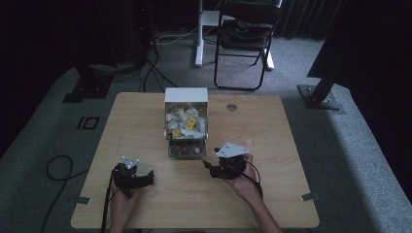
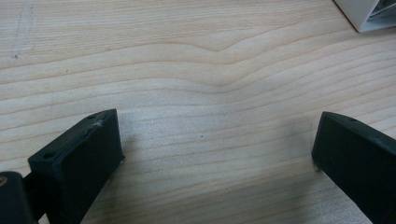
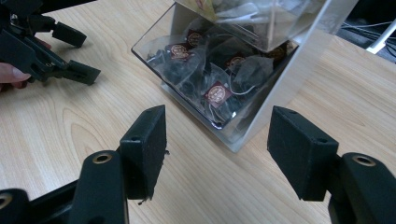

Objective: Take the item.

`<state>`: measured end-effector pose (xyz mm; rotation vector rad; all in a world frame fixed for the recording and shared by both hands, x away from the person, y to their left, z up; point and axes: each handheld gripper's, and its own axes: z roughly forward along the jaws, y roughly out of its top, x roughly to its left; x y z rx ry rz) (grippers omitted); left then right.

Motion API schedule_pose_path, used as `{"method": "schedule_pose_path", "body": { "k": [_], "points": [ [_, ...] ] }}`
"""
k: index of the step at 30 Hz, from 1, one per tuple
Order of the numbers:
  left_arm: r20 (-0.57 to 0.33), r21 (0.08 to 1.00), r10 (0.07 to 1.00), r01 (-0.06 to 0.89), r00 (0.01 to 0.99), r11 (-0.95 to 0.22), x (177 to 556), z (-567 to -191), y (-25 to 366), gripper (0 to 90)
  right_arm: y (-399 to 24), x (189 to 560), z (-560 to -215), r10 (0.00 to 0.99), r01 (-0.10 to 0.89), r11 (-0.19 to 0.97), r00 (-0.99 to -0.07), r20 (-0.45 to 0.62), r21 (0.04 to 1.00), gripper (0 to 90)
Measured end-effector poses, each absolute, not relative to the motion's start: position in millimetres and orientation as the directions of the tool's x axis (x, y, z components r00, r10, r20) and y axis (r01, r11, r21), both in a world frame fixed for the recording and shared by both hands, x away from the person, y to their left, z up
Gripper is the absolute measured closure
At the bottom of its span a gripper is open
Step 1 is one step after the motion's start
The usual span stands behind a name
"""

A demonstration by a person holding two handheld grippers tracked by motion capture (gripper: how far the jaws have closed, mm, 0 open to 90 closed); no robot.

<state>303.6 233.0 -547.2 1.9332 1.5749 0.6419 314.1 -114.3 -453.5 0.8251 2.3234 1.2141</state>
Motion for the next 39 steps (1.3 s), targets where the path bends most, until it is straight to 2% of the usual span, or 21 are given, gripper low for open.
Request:
{"method": "schedule_pose_path", "body": {
  "k": [39],
  "points": [
    [0.015, 0.683, 0.981, 0.714, 0.196, -0.153, 303.6, -547.1, 233.0, 2.1, -82.8, 318.5, -451.7, 0.616, 0.295, 0.467, -0.785, -0.067, 0.834, 35.1]
  ]
}}
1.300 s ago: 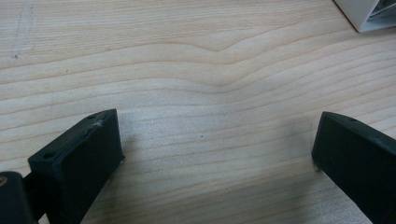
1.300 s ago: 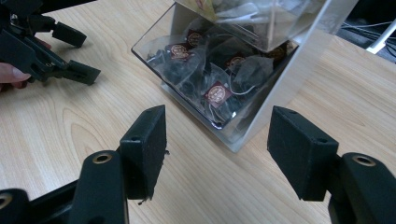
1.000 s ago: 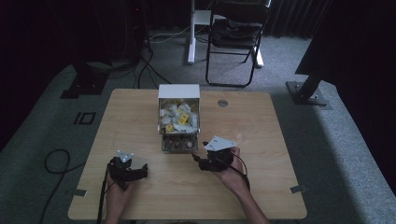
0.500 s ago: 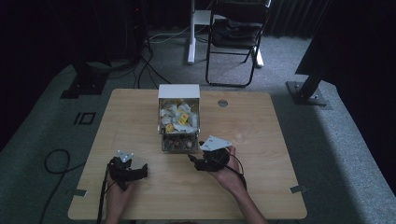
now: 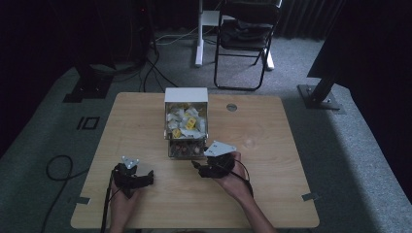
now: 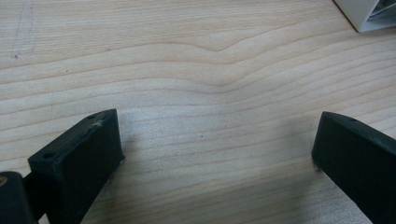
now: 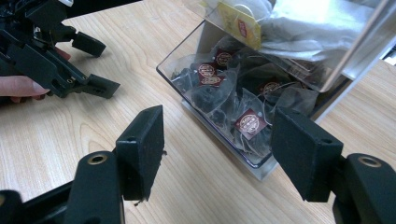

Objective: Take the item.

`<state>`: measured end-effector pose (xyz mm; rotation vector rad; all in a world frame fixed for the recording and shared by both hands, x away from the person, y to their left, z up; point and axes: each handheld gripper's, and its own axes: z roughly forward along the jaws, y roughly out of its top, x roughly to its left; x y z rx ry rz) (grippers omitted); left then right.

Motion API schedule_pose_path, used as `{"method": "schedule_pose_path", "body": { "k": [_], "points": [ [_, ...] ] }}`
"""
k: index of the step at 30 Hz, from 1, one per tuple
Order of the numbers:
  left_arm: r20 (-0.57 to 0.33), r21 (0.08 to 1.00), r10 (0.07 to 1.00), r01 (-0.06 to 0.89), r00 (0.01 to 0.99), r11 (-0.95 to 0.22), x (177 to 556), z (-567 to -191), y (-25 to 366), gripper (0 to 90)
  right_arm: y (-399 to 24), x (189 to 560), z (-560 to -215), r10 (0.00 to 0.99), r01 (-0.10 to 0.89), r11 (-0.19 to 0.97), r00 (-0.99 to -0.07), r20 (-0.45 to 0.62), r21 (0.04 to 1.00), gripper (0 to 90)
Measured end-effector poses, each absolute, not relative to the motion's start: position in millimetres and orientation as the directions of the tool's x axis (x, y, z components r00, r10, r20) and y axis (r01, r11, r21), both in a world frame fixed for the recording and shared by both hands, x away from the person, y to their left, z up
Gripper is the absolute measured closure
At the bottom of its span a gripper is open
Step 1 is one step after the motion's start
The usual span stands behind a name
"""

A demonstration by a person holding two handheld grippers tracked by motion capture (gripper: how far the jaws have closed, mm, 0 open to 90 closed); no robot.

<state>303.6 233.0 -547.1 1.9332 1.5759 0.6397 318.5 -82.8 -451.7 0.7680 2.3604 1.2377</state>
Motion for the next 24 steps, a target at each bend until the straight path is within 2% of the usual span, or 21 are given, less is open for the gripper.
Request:
{"method": "schedule_pose_path", "body": {
  "k": [10, 24],
  "points": [
    [0.015, 0.683, 0.981, 0.714, 0.196, -0.153, 303.6, -547.1, 233.0, 2.1, -74.1, 319.2, -453.4, 0.606, 0.289, 0.471, -0.793, -0.067, 0.833, 35.7],
    [0.015, 0.684, 0.981, 0.713, 0.195, -0.153, 303.6, -547.1, 233.0, 2.1, -66.9, 323.6, -463.8, 0.576, 0.287, 0.485, -0.816, -0.055, 0.826, 47.4]
  ]
}}
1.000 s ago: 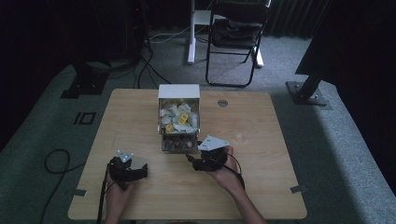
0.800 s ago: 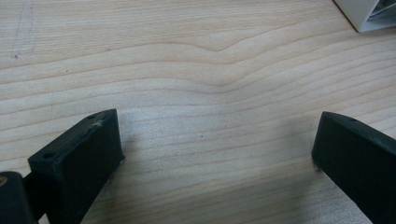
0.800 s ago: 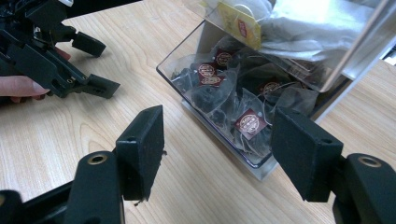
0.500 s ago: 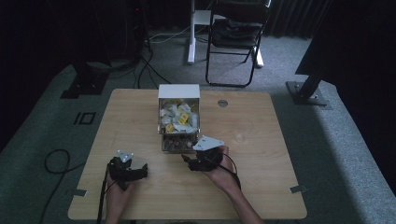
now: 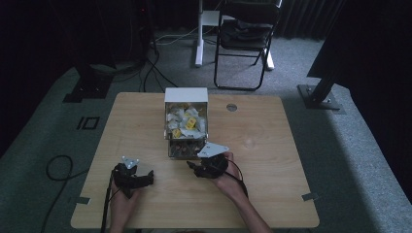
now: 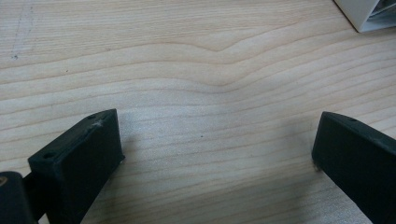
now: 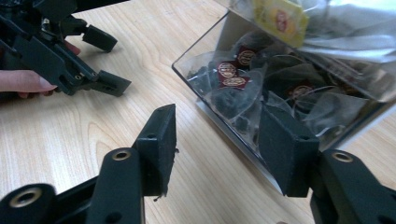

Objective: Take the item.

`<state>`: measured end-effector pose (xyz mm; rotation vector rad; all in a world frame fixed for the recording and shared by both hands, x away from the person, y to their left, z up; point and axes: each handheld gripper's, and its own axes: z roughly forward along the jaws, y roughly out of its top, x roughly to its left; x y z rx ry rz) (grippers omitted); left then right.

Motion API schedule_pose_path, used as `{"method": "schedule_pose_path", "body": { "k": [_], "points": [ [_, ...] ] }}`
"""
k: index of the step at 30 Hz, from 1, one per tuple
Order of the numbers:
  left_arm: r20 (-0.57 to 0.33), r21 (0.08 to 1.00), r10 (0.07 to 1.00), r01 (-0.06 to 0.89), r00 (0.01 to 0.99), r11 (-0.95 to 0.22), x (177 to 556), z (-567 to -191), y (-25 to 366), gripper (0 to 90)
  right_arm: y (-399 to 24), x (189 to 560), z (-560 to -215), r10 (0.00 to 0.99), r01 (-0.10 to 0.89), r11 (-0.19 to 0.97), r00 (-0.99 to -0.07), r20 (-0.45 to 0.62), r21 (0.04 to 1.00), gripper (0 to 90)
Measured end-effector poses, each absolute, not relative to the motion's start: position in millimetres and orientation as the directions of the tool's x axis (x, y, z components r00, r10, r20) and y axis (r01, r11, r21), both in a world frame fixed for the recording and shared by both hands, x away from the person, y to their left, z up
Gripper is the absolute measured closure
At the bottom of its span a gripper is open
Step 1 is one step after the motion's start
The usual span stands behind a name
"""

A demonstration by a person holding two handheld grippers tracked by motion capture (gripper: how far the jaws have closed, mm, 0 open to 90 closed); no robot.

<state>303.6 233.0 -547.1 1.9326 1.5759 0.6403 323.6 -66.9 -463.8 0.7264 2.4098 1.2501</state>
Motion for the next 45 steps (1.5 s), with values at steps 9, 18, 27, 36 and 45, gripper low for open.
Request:
{"method": "schedule_pose_path", "body": {
  "k": [9, 18, 27, 36, 45],
  "points": [
    [0.017, 0.683, 0.980, 0.714, 0.197, -0.156, 303.6, -547.0, 233.2, 2.1, -59.1, 329.7, -472.0, 0.558, 0.284, 0.502, -0.828, -0.055, 0.817, 47.6],
    [0.016, 0.686, 0.981, 0.712, 0.195, -0.153, 303.7, -547.2, 233.0, 2.1, -52.8, 336.4, -481.6, 0.561, 0.284, 0.517, -0.825, -0.069, 0.807, 45.9],
    [0.015, 0.685, 0.981, 0.712, 0.194, -0.151, 303.6, -547.3, 232.9, 2.1, -51.4, 341.1, -488.2, 0.560, 0.300, 0.517, -0.827, -0.052, 0.802, 45.9],
    [0.015, 0.686, 0.981, 0.712, 0.194, -0.151, 303.6, -547.3, 232.8, 2.1, -51.2, 335.9, -487.6, 0.547, 0.277, 0.534, -0.834, -0.077, 0.799, 48.0],
    [0.014, 0.686, 0.981, 0.712, 0.193, -0.150, 303.6, -547.3, 232.8, 2.1, -54.0, 327.6, -487.6, 0.532, 0.264, 0.537, -0.843, -0.079, 0.801, 51.4]
  ]
}}
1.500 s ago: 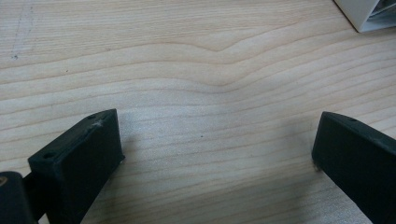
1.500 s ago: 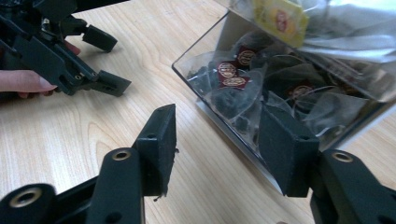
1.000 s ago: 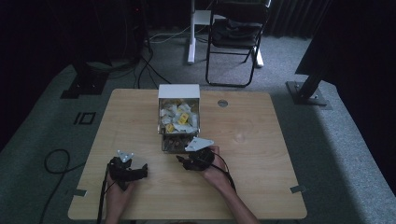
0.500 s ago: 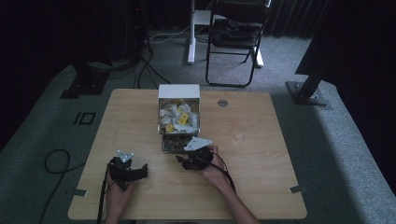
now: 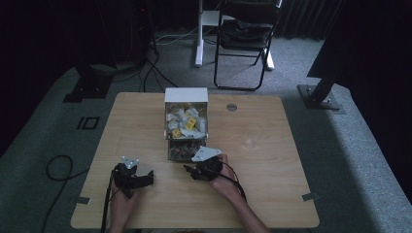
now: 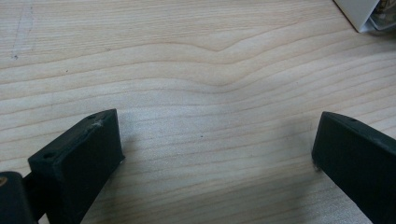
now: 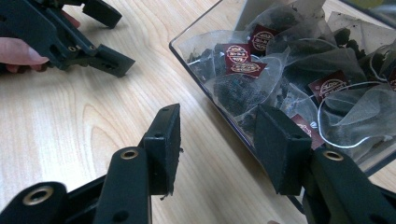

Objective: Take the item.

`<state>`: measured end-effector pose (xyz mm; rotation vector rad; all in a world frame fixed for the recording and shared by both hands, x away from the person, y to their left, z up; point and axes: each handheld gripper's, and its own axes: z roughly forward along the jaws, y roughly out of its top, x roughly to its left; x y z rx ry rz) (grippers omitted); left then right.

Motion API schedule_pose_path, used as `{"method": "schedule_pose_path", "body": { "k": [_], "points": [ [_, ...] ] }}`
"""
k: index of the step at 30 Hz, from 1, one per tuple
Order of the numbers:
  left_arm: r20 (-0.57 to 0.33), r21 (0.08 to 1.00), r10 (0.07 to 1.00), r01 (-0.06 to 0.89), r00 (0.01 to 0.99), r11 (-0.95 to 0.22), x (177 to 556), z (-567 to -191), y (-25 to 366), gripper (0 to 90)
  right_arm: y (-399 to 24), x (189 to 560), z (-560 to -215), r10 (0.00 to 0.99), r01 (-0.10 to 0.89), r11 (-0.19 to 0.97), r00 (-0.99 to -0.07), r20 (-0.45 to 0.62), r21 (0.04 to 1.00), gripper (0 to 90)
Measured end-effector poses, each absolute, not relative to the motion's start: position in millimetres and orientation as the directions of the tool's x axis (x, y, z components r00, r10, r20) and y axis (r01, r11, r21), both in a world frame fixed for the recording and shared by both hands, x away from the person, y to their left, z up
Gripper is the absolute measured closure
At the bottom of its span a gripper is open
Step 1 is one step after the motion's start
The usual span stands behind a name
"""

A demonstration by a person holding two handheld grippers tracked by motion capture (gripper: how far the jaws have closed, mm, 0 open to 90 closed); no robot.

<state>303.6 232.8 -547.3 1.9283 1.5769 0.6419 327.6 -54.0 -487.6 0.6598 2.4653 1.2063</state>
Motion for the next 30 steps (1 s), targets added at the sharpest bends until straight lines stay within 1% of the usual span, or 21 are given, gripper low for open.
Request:
{"method": "schedule_pose_path", "body": {
  "k": [9, 11, 14, 17, 21, 24, 27, 30],
  "points": [
    [0.014, 0.686, 0.981, 0.712, 0.193, -0.150, 303.6, -547.3, 232.8, 2.1, -54.6, 320.2, -488.6, 0.520, 0.253, 0.536, -0.850, -0.080, 0.805, 54.5],
    [0.014, 0.686, 0.981, 0.712, 0.193, -0.150, 303.6, -547.3, 232.8, 2.1, -53.9, 320.3, -487.4, 0.534, 0.251, 0.520, -0.842, -0.081, 0.816, 50.9],
    [0.014, 0.686, 0.981, 0.712, 0.193, -0.150, 303.4, -547.4, 232.5, 2.1, -50.8, 321.6, -484.3, 0.563, 0.253, 0.503, -0.822, -0.091, 0.826, 42.1],
    [0.019, 0.683, 0.980, 0.713, 0.197, -0.157, 303.3, -547.1, 232.8, 2.1, -46.7, 325.5, -482.3, 0.580, 0.262, 0.498, -0.809, -0.093, 0.826, 41.5],
    [0.017, 0.683, 0.980, 0.714, 0.197, -0.155, 303.1, -547.1, 232.5, 2.1, -41.5, 330.6, -481.4, 0.583, 0.267, 0.502, -0.807, -0.095, 0.823, 47.0],
    [0.016, 0.684, 0.980, 0.713, 0.197, -0.154, 303.1, -547.2, 232.4, 2.1, -39.0, 333.3, -480.9, 0.592, 0.274, 0.500, -0.800, -0.093, 0.822, 55.5],
    [0.015, 0.685, 0.981, 0.712, 0.195, -0.152, 303.1, -547.3, 232.2, 2.1, -39.4, 335.1, -480.6, 0.606, 0.295, 0.482, -0.793, -0.071, 0.825, 64.6],
    [0.015, 0.685, 0.981, 0.712, 0.195, -0.152, 303.2, -547.3, 232.2, 2.1, -40.3, 335.3, -480.0, 0.603, 0.295, 0.477, -0.795, -0.064, 0.828, 71.5]
  ]
}}
